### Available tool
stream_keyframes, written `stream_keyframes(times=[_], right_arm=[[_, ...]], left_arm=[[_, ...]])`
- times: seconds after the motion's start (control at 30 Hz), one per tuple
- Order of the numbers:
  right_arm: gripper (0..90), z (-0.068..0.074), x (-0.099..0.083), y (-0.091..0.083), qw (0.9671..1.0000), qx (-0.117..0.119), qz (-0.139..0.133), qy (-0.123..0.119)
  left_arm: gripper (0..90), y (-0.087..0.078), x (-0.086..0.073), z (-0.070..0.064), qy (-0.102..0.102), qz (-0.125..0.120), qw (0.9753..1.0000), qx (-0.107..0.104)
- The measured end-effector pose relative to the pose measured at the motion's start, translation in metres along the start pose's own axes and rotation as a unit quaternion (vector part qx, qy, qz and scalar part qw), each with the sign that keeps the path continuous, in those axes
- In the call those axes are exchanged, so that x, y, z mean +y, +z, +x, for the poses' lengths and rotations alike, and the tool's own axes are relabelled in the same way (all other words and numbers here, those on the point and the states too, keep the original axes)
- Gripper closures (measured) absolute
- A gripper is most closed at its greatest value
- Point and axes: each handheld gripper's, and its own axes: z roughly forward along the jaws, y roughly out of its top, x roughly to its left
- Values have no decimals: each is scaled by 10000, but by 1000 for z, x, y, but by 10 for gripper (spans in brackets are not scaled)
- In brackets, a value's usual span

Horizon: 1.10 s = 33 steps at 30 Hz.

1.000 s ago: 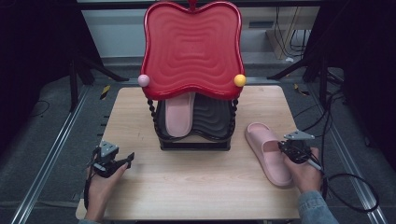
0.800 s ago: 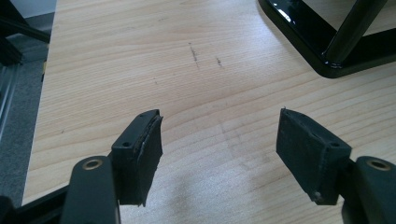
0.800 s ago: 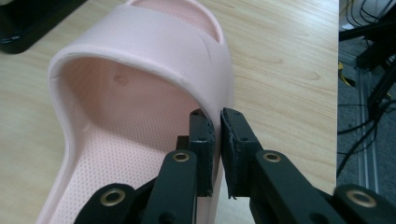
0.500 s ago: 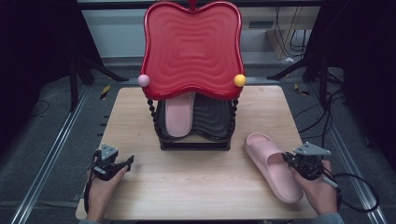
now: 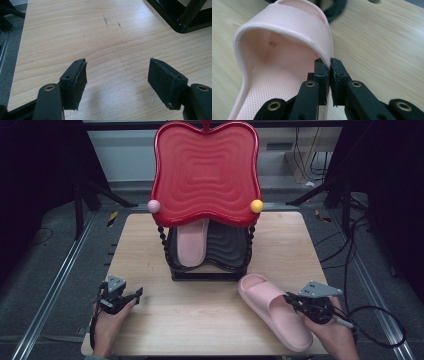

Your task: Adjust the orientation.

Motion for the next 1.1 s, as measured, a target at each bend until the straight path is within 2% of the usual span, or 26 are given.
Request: stream_keyframes(times=[0.2,0.3,0.53,0.8,1.1], right_arm=[[846,26,25,26,9983,409,-38,-403],[846,38,35,42,9971,568,-36,-506],[846,67,52,85,9917,986,97,-815],[843,76,64,114,9903,1160,70,-764],[830,79,66,134,9891,1196,236,-824]], left_arm=[[309,1,-1,1,3,27,10000,2],[309,0,-2,2,-16,11,10000,24],[309,-1,-3,4,-36,17,10000,26],[309,1,-3,2,-6,34,10000,12],[309,1,-4,2,-33,38,10000,-9]])
